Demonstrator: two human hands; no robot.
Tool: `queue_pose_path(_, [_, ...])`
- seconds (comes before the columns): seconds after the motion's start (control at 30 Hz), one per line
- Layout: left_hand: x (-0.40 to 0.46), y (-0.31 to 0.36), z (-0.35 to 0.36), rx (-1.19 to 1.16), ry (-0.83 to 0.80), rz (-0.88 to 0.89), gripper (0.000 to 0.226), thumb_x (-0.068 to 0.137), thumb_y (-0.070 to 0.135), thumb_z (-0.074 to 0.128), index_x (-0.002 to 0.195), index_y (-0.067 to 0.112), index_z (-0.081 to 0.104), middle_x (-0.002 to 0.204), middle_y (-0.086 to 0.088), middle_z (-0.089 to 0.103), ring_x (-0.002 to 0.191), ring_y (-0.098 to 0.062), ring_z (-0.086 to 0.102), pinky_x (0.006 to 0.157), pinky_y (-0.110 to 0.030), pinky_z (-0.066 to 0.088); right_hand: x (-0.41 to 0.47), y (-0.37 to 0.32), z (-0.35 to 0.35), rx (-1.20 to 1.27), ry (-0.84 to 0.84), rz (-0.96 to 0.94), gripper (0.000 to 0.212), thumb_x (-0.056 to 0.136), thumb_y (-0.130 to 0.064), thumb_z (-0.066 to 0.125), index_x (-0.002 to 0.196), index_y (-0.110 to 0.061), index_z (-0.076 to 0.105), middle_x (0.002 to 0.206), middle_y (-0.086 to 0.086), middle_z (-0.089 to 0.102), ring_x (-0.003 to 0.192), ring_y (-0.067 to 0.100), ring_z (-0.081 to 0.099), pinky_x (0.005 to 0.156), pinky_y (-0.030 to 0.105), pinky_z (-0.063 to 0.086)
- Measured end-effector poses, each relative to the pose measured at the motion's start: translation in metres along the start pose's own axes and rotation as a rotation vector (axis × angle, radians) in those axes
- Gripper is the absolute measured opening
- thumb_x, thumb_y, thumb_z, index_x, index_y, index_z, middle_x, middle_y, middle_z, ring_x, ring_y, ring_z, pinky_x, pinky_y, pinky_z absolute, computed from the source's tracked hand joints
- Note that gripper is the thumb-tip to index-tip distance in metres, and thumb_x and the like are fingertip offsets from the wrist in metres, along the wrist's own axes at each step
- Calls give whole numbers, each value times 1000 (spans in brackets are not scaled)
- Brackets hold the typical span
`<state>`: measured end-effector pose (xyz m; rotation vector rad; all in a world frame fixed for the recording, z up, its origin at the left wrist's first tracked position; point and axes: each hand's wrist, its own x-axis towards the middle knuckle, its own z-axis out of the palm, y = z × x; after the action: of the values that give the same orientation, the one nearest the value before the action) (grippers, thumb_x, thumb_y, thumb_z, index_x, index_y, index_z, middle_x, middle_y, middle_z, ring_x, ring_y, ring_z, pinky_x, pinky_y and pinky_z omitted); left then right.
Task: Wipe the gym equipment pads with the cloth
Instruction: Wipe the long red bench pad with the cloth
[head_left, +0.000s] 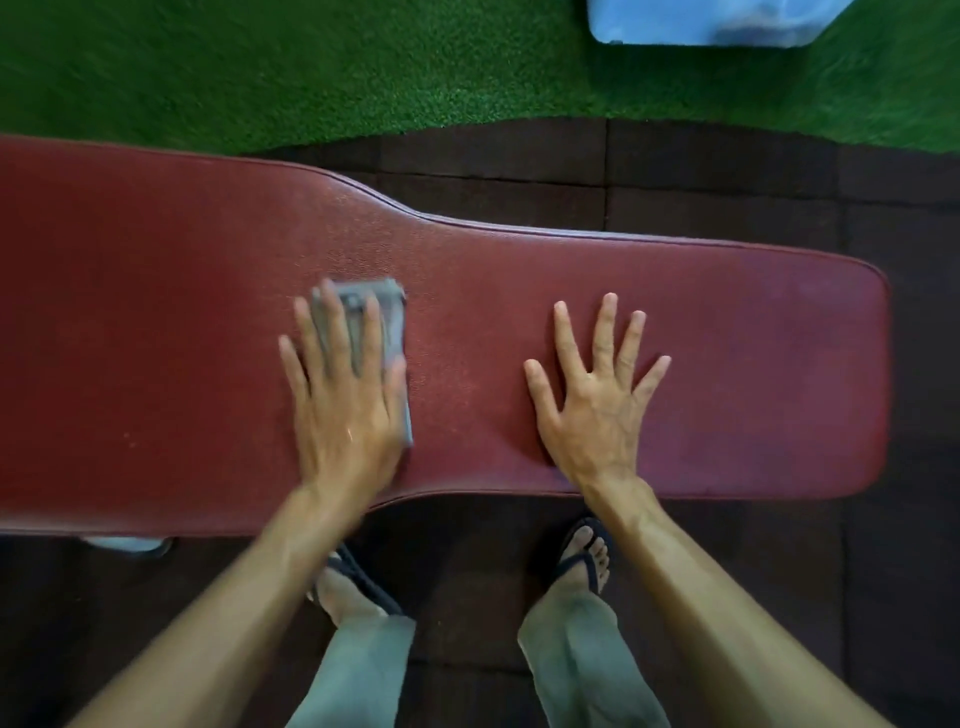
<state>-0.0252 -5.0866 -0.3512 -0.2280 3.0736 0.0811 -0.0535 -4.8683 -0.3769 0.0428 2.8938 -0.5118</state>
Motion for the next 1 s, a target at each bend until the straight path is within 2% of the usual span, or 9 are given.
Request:
queue_pose_path(0.1, [-62,18,6,12,-66,159,60,108,40,20,160,12,13,166,-23,5,154,-43,6,124,-58,15,-2,-28,7,24,-8,-13,62,101,-57,35,157,-38,15,168,6,-3,154,30,-10,116,68,-5])
queue_pose_path(0.23, [23,22,7,-65,-24,283,59,108,39,17,161,16,7,168,-18,3,155,-38,2,124,-52,0,-5,-34,11,39,16,45,62,101,-55,35,157,-39,13,168,4,-5,154,28,-11,118,66,-5])
queue_pose_path(0.37, [106,-29,-3,-13,19,108,59,107,42,13,161,21,3,168,-14,2,155,-38,1,123,-54,-3,-6,-42,14,15,31,76,62,102,-55,32,158,-37,10,168,4,-7,154,28,-12,118,64,-8])
queue_pose_path(0.47, [52,-61,-12,-51,31,-5,58,109,40,13,161,18,3,167,-19,1,154,-40,1,124,-59,5,-5,-56,18,30,52,121,63,102,-55,31,158,-34,10,168,5,-6,154,30,-12,117,66,-7])
queue_pose_path(0.57, [-47,-43,-8,-20,-22,119,59,109,36,23,160,12,8,165,-25,4,153,-46,5,122,-61,14,-3,-70,20,57,61,156,63,103,-52,33,159,-31,12,168,6,-4,154,32,-11,116,67,-6])
queue_pose_path(0.63, [-64,-24,-2,-72,-51,239,60,107,37,27,160,14,13,166,-21,6,153,-43,7,124,-58,14,-4,-77,21,78,65,158,64,103,-50,36,159,-30,13,168,6,-3,154,32,-9,116,67,-4])
queue_pose_path(0.73, [10,-18,0,-144,-16,252,57,107,36,24,160,17,15,167,-17,10,154,-39,8,125,-56,8,-7,-83,20,97,52,134,64,103,-49,37,159,-30,13,168,5,-3,154,30,-10,118,65,-4])
queue_pose_path(0.87, [117,-74,-15,-35,20,82,59,106,41,13,161,20,8,168,-15,6,155,-39,5,122,-58,1,-5,-99,19,119,33,87,63,103,-49,37,158,-30,13,168,5,-5,154,28,-11,119,64,-5])
queue_pose_path(1.0, [52,-122,-21,-24,28,7,57,109,38,15,161,18,3,168,-18,2,154,-41,1,124,-59,5,-2,-130,25,90,5,-37,62,102,-51,37,158,-33,16,168,5,-3,154,29,-10,118,61,-6])
